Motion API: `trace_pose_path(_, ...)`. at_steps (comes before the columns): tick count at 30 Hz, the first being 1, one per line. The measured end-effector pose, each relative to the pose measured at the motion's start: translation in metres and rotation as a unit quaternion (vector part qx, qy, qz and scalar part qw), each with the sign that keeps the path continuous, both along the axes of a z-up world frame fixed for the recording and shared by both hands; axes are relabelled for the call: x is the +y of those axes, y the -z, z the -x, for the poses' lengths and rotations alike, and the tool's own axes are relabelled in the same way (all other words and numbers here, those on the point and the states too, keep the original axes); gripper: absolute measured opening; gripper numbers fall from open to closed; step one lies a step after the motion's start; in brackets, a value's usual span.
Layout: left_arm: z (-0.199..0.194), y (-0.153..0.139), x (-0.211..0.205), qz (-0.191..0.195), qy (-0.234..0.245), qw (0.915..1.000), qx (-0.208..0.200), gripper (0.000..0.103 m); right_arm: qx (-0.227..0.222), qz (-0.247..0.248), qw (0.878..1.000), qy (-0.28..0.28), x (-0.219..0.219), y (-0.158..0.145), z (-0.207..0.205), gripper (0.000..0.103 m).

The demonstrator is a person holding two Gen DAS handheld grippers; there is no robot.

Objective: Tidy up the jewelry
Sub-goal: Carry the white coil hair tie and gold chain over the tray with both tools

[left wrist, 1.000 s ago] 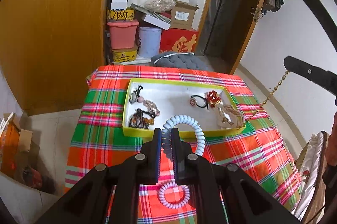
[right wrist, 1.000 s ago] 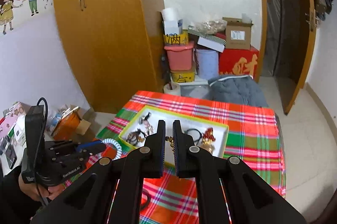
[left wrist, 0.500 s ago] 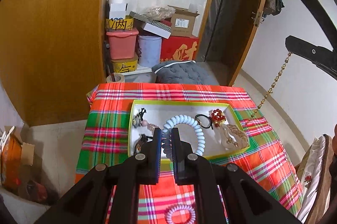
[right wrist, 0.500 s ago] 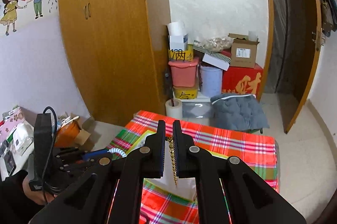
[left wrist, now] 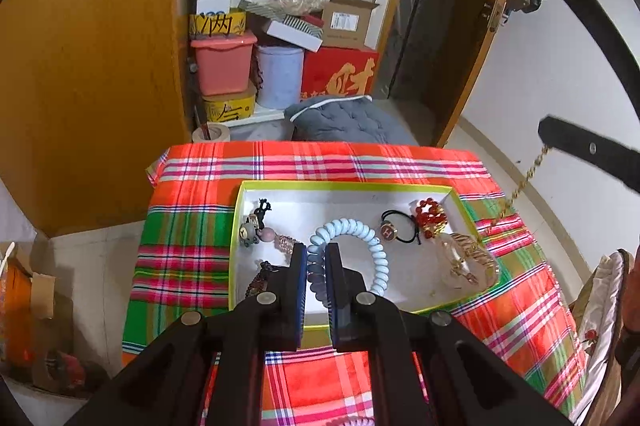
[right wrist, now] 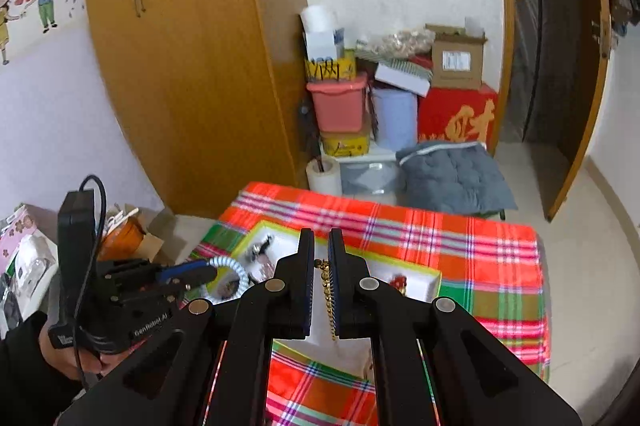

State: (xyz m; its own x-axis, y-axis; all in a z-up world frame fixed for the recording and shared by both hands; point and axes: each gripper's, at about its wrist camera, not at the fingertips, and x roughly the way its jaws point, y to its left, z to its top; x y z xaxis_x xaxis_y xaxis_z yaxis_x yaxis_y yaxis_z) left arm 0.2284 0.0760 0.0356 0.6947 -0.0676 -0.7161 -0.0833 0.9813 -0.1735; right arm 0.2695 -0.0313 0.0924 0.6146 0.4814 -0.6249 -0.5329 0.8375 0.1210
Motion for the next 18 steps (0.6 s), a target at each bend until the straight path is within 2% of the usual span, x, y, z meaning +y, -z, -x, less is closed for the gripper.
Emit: trace_pose_path(18,-0.034,0.057,-0.001,0.001,0.008,0.9986,0.053,0.009,0.092,0.016,0.996,0.013,-0.004,0.086,-0.026,0.007)
